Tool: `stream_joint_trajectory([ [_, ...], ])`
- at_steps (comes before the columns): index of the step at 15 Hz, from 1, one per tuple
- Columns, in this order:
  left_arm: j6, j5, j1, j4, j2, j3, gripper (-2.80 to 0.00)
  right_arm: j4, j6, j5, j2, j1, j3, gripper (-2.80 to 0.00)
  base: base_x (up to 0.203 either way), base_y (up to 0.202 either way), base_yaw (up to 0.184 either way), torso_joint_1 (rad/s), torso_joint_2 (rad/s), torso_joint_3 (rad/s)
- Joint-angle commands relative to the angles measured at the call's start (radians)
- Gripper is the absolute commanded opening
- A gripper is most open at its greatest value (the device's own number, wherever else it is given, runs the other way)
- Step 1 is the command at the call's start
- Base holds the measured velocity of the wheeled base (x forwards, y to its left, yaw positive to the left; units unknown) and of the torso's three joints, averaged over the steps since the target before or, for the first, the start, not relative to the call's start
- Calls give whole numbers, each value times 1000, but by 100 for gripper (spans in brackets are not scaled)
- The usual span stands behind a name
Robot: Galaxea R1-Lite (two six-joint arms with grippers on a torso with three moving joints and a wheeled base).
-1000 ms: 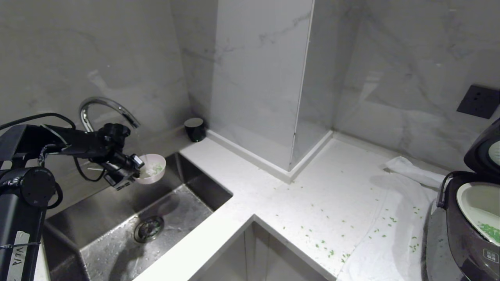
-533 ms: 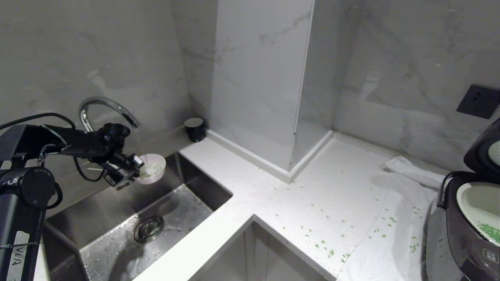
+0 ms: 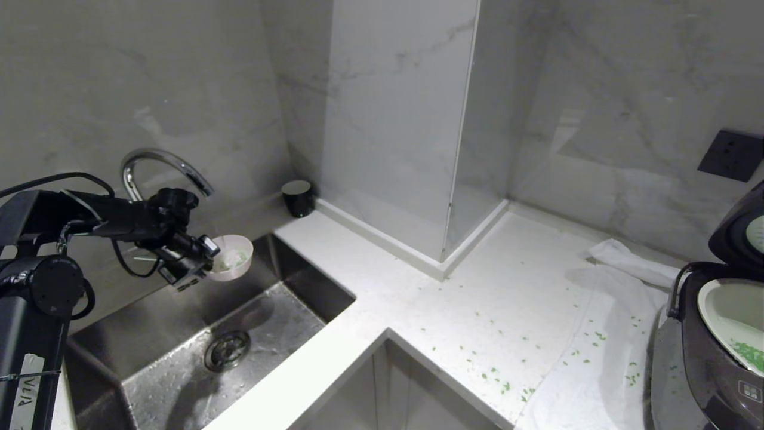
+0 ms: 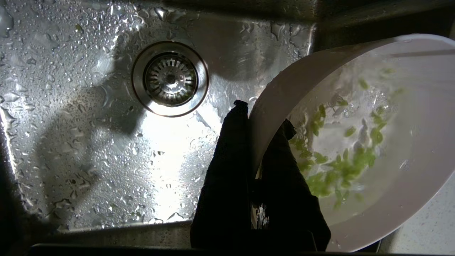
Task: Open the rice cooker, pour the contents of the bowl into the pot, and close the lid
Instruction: Fill a bowl with water from the tap
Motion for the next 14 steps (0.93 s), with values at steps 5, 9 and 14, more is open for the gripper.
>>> stream_joint_trajectory([
  [5,-26,-7,-1,6,-6,-12,-280,0,-1,0,-1,0,2,-280,0,0,0,0,0,0],
  [9,-34,-7,8,3,-18,-12,-280,0,-1,0,1,0,2,-280,0,0,0,0,0,0],
  [14,-34,-6,14,7,-20,-11,-280,0,-1,0,1,0,2,-280,0,0,0,0,0,0],
])
